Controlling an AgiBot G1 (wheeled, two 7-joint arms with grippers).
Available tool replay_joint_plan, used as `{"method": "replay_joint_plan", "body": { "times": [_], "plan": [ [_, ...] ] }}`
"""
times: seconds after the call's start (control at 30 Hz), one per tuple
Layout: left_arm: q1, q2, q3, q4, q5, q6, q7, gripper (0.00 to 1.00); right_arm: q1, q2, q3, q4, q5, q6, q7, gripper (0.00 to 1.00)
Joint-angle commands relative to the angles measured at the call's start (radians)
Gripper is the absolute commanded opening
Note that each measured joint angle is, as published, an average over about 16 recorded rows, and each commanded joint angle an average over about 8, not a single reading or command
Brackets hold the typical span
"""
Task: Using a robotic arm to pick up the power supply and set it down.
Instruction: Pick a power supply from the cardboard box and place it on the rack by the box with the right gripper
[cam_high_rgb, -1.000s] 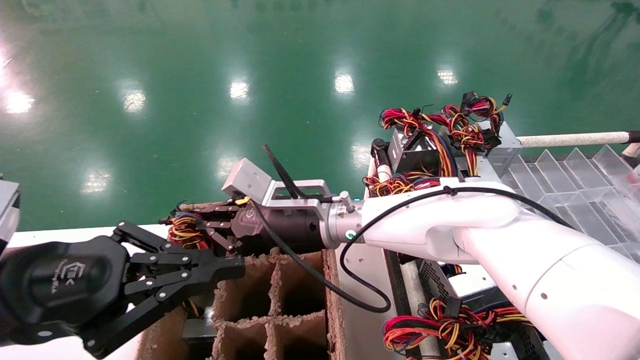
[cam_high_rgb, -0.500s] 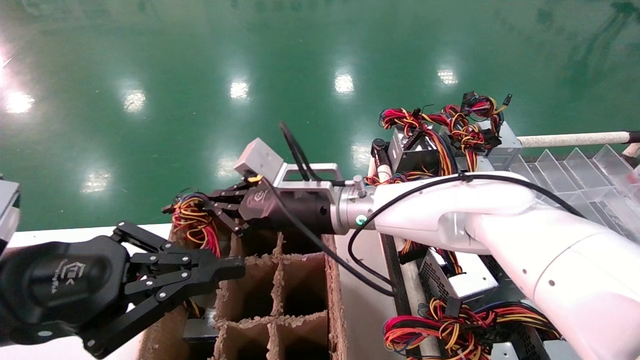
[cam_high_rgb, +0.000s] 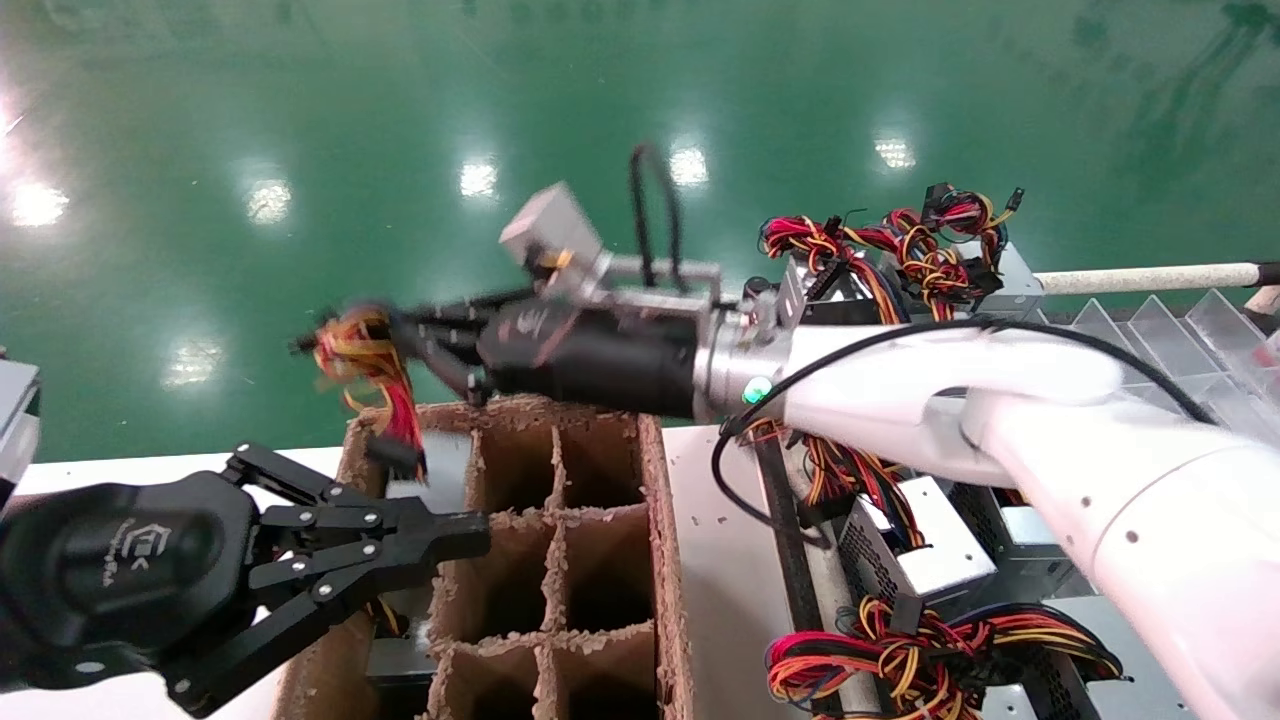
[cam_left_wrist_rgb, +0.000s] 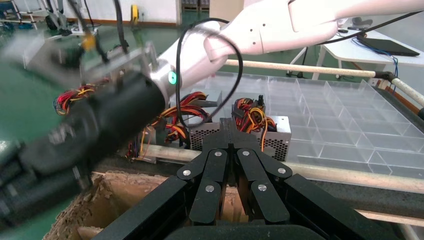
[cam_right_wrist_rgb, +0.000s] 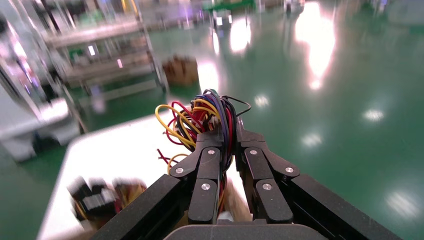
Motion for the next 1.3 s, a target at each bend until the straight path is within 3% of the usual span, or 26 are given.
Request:
{"method": "replay_joint_plan", "body": {
  "times": [0.03, 0.37, 0.77, 1.0, 1.3],
  "plan": [
    [0.000, 0.000, 0.000, 0.000, 0.000, 0.000, 0.000, 0.00, 0.004, 0.003, 0.015, -0.014, 0.031, -0.032, 0.006, 0.00],
    [0.000, 0.000, 0.000, 0.000, 0.000, 0.000, 0.000, 0.00, 0.070, 0.018, 0.106, -0.113, 0.169, -0.233, 0.002, 0.00],
    [0.000, 0.000, 0.000, 0.000, 0.000, 0.000, 0.000, 0.00, 0.225, 0.086, 0.148, -0.183, 0.215, -0.402, -0.016, 0.00],
    [0.000, 0.000, 0.000, 0.000, 0.000, 0.000, 0.000, 0.00, 0.296, 0.234, 0.145, -0.097, 0.203, -0.448, 0.002, 0.00],
    [0.000, 0.000, 0.000, 0.000, 0.000, 0.000, 0.000, 0.00, 0.342, 0.561, 0.138, 0.092, 0.176, -0.441, 0.054, 0.00]
  ]
}}
